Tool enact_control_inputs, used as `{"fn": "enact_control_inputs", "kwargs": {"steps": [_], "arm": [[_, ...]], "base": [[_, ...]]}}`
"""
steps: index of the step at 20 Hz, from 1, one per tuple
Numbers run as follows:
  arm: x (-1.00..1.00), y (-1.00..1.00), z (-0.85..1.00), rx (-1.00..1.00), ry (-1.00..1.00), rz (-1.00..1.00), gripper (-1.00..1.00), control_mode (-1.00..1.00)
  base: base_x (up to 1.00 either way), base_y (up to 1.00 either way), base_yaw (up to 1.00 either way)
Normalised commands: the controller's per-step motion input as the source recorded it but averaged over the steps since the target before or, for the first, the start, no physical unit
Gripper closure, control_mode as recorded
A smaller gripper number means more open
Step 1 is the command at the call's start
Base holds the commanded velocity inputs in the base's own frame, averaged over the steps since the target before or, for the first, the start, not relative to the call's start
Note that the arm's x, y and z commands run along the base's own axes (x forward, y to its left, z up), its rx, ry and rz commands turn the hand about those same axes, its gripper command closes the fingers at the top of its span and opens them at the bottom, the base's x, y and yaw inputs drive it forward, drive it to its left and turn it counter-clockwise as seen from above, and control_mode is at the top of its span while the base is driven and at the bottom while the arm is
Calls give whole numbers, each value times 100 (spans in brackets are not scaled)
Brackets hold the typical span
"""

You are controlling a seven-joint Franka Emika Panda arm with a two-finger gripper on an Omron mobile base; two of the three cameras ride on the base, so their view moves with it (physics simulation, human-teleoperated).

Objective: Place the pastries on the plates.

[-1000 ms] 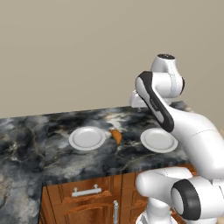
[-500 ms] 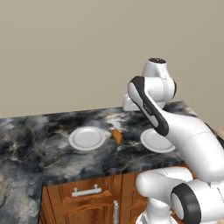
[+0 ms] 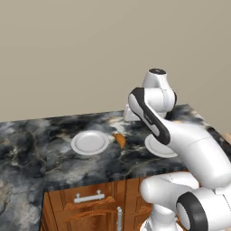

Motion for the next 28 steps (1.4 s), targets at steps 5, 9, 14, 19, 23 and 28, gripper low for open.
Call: {"fn": "enact_control_inputs", "kwargs": {"steps": [5,9,14,19,23,28], "arm": [[14,3,-37,0,0,0,-100,-100],[20,0,-33,0,0,0,-100,-100],[22,2,-32,0,0,0,-100,-100],[22,10,-31,0,0,0,-100,-100],[17,13,-27,0,0,0,-100,-100],[17,9,-20,0,0,0,-100,-100]], "base": [[0,0,0],[0,0,0],[0,0,0],[0,0,0],[0,0,0],[0,0,0]]}}
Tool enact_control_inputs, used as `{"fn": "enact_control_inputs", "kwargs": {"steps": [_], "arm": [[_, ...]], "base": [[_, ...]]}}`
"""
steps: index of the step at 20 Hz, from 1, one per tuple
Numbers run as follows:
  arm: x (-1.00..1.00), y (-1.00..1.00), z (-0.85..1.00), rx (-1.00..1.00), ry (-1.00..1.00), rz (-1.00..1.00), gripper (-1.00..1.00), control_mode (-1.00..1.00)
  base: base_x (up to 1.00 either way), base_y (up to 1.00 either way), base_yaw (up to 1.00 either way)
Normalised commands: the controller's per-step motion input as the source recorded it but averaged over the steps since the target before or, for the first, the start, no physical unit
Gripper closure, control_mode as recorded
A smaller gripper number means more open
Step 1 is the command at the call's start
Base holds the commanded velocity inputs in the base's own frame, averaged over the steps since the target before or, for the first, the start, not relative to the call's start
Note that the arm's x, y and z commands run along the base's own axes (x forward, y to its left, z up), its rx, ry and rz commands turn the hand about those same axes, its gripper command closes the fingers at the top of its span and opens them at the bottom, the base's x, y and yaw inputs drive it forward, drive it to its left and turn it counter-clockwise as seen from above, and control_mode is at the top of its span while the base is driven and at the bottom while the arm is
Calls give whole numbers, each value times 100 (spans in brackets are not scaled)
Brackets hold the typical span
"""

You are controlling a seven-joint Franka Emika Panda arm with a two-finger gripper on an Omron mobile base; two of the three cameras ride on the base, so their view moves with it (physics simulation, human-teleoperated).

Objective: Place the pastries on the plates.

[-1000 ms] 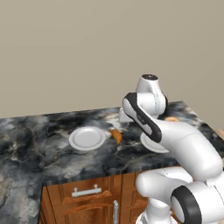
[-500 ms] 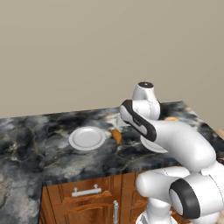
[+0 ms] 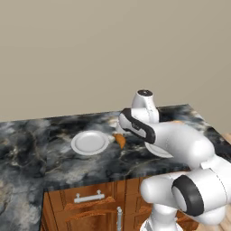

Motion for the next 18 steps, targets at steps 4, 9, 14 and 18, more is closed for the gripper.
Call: {"fn": "enact_control_inputs", "kwargs": {"steps": [4,9,14,18], "arm": [[17,1,-13,0,0,0,-100,-100],[21,1,-15,0,0,0,-100,-100],[19,2,-19,0,0,0,-100,-100],[18,4,-19,0,0,0,-100,-100]], "base": [[0,0,0],[0,0,0],[0,0,0],[0,0,0]]}}
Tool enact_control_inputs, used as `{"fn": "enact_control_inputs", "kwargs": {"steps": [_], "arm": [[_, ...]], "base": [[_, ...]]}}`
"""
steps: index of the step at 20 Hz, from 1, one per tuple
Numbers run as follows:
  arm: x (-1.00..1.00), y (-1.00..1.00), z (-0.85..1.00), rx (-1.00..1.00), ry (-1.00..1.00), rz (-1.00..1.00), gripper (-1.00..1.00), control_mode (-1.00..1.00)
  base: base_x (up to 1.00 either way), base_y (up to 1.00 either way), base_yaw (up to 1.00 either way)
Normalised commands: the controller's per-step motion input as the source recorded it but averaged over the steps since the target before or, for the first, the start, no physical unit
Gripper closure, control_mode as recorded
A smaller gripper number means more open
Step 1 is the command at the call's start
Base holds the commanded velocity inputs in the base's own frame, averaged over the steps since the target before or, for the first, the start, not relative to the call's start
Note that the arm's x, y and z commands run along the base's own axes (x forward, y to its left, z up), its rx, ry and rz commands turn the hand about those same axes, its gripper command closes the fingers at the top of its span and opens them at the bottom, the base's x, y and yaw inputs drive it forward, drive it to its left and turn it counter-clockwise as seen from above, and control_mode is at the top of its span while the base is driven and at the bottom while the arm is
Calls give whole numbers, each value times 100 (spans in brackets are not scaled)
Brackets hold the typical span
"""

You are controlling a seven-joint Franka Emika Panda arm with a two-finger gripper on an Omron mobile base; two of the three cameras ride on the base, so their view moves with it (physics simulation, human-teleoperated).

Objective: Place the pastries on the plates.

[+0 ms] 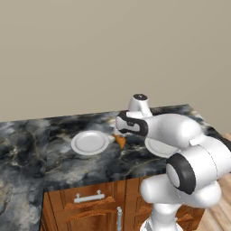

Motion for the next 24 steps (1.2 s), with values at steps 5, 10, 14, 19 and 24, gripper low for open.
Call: {"fn": "enact_control_inputs", "kwargs": {"steps": [5,10,14,19,24], "arm": [[15,11,-20,0,0,0,-100,-100],[13,5,-19,0,0,0,-100,-100],[14,2,-20,0,0,0,-100,-100],[15,2,-21,0,0,0,-100,-100],[19,4,-21,0,0,0,-100,-100]], "base": [[0,0,0],[0,0,0],[0,0,0],[0,0,0],[0,0,0]]}}
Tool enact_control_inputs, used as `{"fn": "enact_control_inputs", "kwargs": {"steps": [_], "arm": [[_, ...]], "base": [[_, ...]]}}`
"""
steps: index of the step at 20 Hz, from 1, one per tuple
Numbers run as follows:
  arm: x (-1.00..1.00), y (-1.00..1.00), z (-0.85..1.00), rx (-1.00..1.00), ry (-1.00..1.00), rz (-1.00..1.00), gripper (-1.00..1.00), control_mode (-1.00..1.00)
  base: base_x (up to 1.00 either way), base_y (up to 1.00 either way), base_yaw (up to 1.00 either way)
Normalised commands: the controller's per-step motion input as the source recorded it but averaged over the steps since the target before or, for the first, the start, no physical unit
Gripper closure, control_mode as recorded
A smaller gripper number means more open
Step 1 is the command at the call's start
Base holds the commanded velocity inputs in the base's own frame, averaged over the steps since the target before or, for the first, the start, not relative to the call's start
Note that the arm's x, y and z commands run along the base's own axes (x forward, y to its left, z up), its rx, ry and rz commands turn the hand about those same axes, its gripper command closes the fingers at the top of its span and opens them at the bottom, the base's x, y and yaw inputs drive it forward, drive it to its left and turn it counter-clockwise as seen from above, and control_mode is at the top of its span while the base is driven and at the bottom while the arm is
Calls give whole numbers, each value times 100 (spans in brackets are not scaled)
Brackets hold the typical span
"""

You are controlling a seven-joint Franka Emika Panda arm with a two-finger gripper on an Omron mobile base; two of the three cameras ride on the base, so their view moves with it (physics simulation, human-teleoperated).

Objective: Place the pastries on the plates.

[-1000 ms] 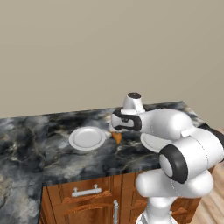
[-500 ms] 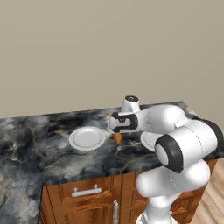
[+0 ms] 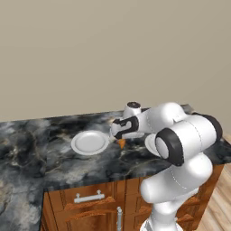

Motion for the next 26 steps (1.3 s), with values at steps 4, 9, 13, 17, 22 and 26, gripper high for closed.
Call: {"fn": "enact_control_inputs", "kwargs": {"steps": [4,9,13,17,22,26], "arm": [[19,4,-20,0,0,0,-100,-100],[19,1,-20,0,0,0,-100,-100],[17,1,-22,0,0,0,-100,-100],[17,4,-26,0,0,0,-100,-100],[14,5,-30,0,-1,0,-100,-100],[9,11,-26,0,-4,0,100,-100]], "base": [[0,0,0],[0,0,0],[0,0,0],[0,0,0],[0,0,0],[0,0,0]]}}
